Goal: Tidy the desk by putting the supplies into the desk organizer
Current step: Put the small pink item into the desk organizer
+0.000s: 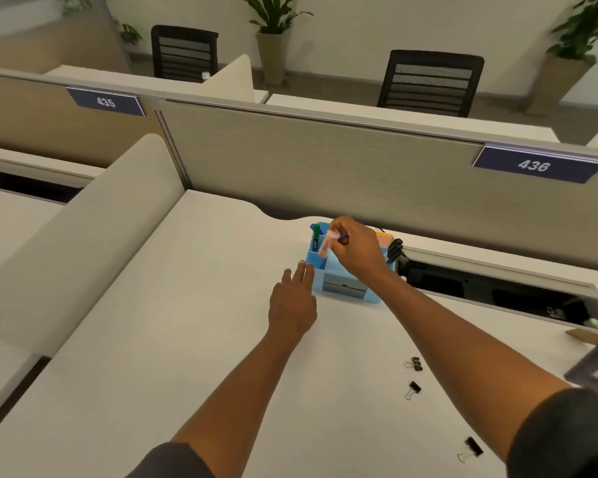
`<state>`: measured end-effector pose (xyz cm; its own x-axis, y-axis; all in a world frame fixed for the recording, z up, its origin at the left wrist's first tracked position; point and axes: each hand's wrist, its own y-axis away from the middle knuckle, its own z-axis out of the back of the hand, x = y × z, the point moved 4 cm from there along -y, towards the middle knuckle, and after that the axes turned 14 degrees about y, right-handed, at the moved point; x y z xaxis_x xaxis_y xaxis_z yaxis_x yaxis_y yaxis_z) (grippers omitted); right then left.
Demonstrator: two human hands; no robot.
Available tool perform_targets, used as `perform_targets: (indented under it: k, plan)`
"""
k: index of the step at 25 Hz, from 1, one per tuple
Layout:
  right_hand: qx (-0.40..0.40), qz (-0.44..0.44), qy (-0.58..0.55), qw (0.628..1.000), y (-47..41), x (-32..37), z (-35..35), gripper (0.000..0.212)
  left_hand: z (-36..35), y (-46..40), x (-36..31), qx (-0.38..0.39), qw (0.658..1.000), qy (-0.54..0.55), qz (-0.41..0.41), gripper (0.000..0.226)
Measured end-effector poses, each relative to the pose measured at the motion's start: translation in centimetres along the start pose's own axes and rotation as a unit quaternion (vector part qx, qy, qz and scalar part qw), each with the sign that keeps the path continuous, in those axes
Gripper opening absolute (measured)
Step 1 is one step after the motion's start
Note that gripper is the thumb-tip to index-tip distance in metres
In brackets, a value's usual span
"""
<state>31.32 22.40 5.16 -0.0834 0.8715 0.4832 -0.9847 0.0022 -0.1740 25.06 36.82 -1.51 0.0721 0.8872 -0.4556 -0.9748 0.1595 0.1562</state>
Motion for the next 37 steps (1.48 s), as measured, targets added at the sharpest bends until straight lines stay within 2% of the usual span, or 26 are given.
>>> perform_targets:
  k: [7, 10, 13, 21, 28, 33, 35, 37]
  plan:
    - [0.077, -0.009, 0.066, 0.995, -0.8, -0.8, -4.6, 0.023, -0.3, -0.5, 0.1, 0.006, 0.999, 0.031, 0.017, 0.07]
    - [0.105, -0.025, 0.099, 0.989, -1.2, -1.2, -6.0, 0.017, -0.6, -0.5, 0.1, -0.005, 0.999, 0.044, 0.018, 0.07]
    - [0.129, -0.02, 0.136, 0.982, -1.3, -1.1, -6.7, 0.019, -0.6, -0.7, 0.2, -0.006, 0.998, 0.049, 0.025, 0.07]
    - [0.128, -0.017, 0.138, 0.982, -1.0, -1.1, -7.0, 0.012, -0.5, -0.6, 0.1, -0.026, 0.997, 0.068, 0.024, 0.068]
    - [0.158, -0.017, 0.11, 0.981, -0.4, -0.9, -5.6, 0.024, -0.3, -0.5, -0.4, -0.01, 0.997, 0.062, 0.041, 0.07]
    - [0.074, -0.051, 0.095, 0.991, 1.7, -2.7, -1.8, 0.026, -0.5, 0.1, -1.0, -0.027, 0.997, 0.067, 0.038, 0.069]
    - [0.066, -0.058, 0.12, 0.989, 3.3, -4.4, -0.5, 0.027, -1.4, 1.0, -1.5, -0.05, 0.997, 0.064, 0.005, 0.06]
    - [0.072, -0.068, 0.142, 0.985, 5.0, -6.0, 0.2, 0.031, -2.7, 1.8, -2.1, -0.037, 0.998, 0.048, -0.022, 0.054]
